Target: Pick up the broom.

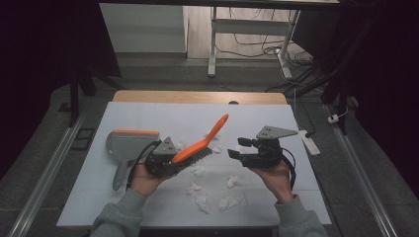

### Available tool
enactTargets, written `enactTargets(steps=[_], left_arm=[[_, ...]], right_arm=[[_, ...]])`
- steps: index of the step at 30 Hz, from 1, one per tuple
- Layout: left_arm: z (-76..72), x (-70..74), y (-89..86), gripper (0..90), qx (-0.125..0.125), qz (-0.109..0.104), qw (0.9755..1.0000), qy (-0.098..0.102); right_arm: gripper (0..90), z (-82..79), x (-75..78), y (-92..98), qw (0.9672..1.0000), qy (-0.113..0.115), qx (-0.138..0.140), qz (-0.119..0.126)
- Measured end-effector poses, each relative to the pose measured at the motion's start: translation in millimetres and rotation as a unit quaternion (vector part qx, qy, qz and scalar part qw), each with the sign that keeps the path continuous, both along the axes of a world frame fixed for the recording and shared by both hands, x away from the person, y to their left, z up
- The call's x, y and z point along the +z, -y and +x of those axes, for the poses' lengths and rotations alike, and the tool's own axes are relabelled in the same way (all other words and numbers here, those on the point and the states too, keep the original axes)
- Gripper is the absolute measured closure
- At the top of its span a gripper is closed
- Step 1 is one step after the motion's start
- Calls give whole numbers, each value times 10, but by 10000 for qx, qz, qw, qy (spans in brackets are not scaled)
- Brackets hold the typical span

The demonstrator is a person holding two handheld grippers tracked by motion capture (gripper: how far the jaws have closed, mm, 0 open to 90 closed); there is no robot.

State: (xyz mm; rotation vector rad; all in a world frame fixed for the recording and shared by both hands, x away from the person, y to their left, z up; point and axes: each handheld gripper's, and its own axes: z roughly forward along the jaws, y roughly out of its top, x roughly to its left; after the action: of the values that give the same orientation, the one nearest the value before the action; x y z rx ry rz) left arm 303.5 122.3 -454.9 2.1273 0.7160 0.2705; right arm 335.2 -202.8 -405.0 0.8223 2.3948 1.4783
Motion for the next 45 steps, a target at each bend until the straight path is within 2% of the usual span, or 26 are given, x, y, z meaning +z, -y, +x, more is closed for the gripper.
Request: enactTargets(steps=[6,8,11,13,14,19,21,22,23,25,26,29,31,32,34,37,38,45], left_arm=[[36,7,-9,789,-111,143,9998,-73],[53,9,2,789,-174,168,9996,-136],[80,16,42,789,-253,374,9988,-193],[115,48,96,789,-383,646,9969,-238],[115,48,96,790,-383,646,9969,-238],[171,110,214,789,-681,1034,9918,-305],[185,132,264,789,-772,1133,9899,-351],[202,148,317,789,-875,1225,9876,-436],[202,148,317,789,-875,1225,9876,-436],[211,161,392,789,-1007,1422,9835,-482],[211,170,434,789,-1089,1548,9807,-498],[205,180,557,789,-1290,1810,9736,-511],[200,180,628,789,-1379,1920,9703,-510],[201,181,658,789,-1424,1974,9687,-493],[194,183,737,789,-1511,2056,9657,-481],[188,188,782,789,-1581,2095,9639,-446],[185,190,803,789,-1613,2107,9632,-432],[161,172,921,789,-1799,2198,9582,-341]], right_arm=[[391,-13,44,23,9999,-22,97,-58],[393,-39,77,5,9997,28,166,-187],[401,-55,111,-5,9994,76,227,-236],[401,-63,127,0,9991,146,248,-316],[401,-62,130,6,9989,185,245,-353],[395,-43,117,32,9986,156,252,-448],[390,-45,118,27,9977,251,281,-566],[390,-52,121,18,9971,314,298,-624],[390,-61,124,9,9964,357,345,-691],[389,-67,118,-20,9948,404,414,-843],[389,-67,118,-20,9948,404,414,-843],[388,-67,69,-87,9910,353,599,-1141],[388,-67,52,-108,9898,314,663,-1219],[387,-69,14,-154,9864,265,775,-1423],[384,-60,-28,-191,9829,210,909,-1587],[384,-48,-66,-218,9804,119,1003,-1692],[384,-39,-100,-237,9784,83,1105,-1745],[389,-18,-199,-288,9693,-44,1269,-2105]])
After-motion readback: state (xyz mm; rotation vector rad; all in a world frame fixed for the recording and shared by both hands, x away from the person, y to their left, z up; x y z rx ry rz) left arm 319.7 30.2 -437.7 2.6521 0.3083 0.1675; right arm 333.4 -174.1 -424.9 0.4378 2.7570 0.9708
